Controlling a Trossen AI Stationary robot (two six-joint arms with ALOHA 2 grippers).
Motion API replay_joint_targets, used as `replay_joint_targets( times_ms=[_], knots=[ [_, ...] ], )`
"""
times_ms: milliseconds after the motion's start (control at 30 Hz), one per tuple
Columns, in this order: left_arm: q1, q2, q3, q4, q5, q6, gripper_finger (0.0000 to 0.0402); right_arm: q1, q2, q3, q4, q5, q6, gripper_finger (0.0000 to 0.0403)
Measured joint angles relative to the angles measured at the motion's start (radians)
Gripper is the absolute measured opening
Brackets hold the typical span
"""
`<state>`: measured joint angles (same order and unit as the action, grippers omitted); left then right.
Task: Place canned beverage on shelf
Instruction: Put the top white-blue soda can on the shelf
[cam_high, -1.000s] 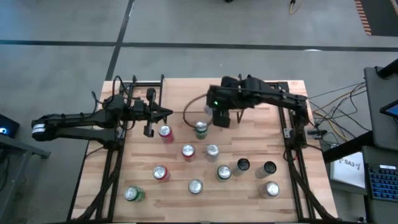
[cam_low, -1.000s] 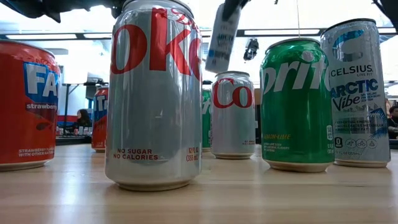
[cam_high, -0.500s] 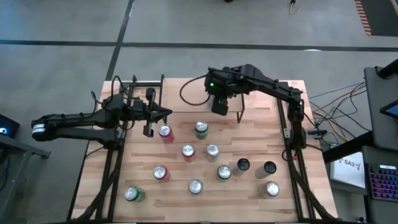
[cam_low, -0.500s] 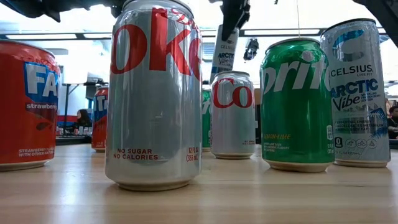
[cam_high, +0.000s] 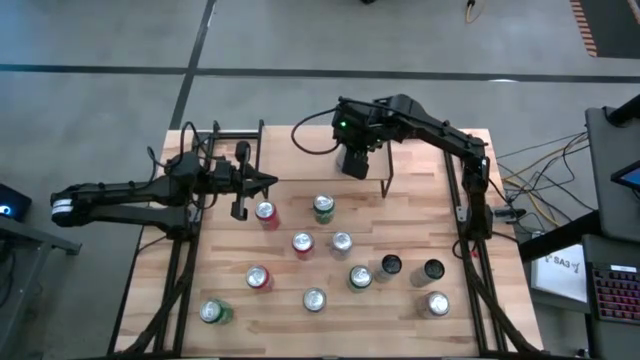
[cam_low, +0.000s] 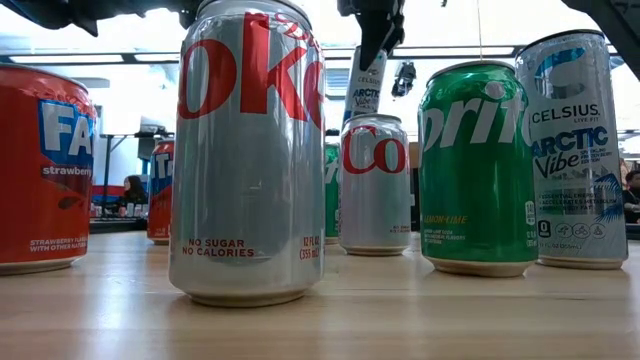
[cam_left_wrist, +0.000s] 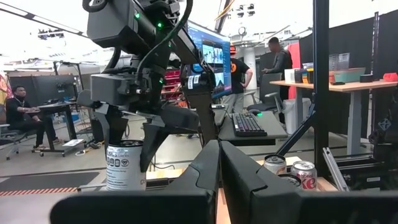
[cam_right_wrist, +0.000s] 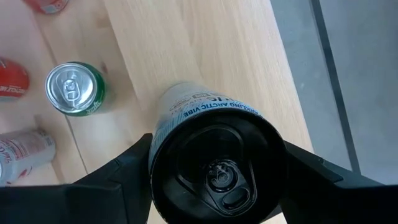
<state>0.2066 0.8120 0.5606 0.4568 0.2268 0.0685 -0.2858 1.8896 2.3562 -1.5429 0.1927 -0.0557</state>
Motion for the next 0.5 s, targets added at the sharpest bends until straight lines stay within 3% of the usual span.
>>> replay_joint_targets(
  times_ms=[500],
  knots=[
    [0.0, 0.0, 0.0, 0.002, 0.0, 0.008, 0.0, 0.001, 0.0, 0.0, 0.0, -0.002, -0.013, 0.0247]
  ],
)
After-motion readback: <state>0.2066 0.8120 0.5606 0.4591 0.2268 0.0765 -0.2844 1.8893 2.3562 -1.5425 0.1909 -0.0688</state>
